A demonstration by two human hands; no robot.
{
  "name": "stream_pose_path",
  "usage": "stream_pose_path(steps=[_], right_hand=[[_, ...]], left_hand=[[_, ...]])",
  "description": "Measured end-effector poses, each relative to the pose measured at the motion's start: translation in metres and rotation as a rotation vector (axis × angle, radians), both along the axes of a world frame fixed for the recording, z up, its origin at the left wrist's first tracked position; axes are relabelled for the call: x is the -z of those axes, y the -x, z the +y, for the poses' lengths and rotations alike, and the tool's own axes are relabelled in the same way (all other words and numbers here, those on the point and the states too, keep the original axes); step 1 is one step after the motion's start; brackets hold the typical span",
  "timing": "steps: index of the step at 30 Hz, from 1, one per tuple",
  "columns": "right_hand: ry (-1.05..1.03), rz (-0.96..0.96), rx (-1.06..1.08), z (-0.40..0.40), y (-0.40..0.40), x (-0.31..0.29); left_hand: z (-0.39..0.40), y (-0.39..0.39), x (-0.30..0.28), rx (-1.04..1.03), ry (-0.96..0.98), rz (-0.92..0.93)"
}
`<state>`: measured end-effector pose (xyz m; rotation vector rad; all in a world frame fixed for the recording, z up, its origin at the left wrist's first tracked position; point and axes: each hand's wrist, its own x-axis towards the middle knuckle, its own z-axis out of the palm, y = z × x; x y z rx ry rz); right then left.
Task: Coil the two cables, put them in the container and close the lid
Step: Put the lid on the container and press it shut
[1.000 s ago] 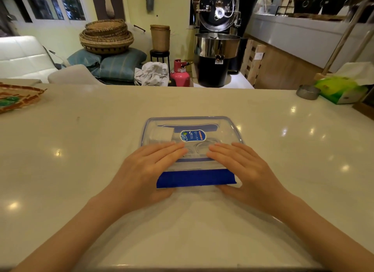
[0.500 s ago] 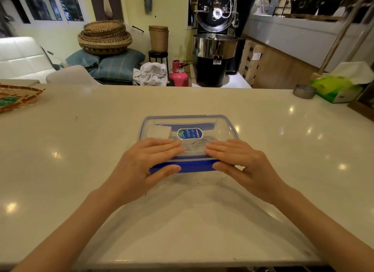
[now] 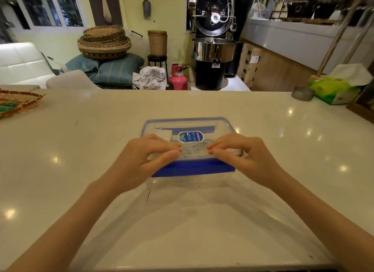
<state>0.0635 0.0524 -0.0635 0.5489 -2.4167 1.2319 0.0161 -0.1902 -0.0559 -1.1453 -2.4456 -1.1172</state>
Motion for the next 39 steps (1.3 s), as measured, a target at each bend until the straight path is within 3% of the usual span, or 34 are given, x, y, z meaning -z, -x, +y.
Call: stream_pose_path(steps=[11, 13, 17, 20, 22, 27, 32, 39], right_hand=[[0.018, -0.4, 0.186, 0.013, 0.096, -0.015], [0.039, -0.508, 0.193, 0.015, 0.101, -0.016], [0.225, -0.78, 0.145, 0.021, 0.105, -0.016], [0.359, -0.888, 0.073, 0.023, 0.105, -0.014], [0.381, -0.91, 0.066, 0.024, 0.106, -0.011], [0.391, -0.864, 0.053, 0.025, 0.107, -0.009], [0.403, -0.682, 0.06, 0.024, 0.104, -0.008], [0.437, -0.589, 0.122, 0.021, 0.102, -0.003]], left_hand=[[0.012, 0.072, -0.013, -0.373, -0.01, -0.071], [0.013, 0.079, -0.011, -0.442, -0.033, -0.225], [0.009, 0.09, -0.009, -0.445, -0.154, -0.733], [0.005, 0.095, -0.008, -0.268, -0.144, -1.033], [0.002, 0.099, -0.007, -0.144, -0.146, -1.12], [-0.001, 0.109, 0.005, -0.012, -0.256, -1.127], [0.003, 0.112, 0.012, -0.079, -0.408, -0.976], [0.006, 0.112, 0.012, -0.099, -0.453, -0.855]])
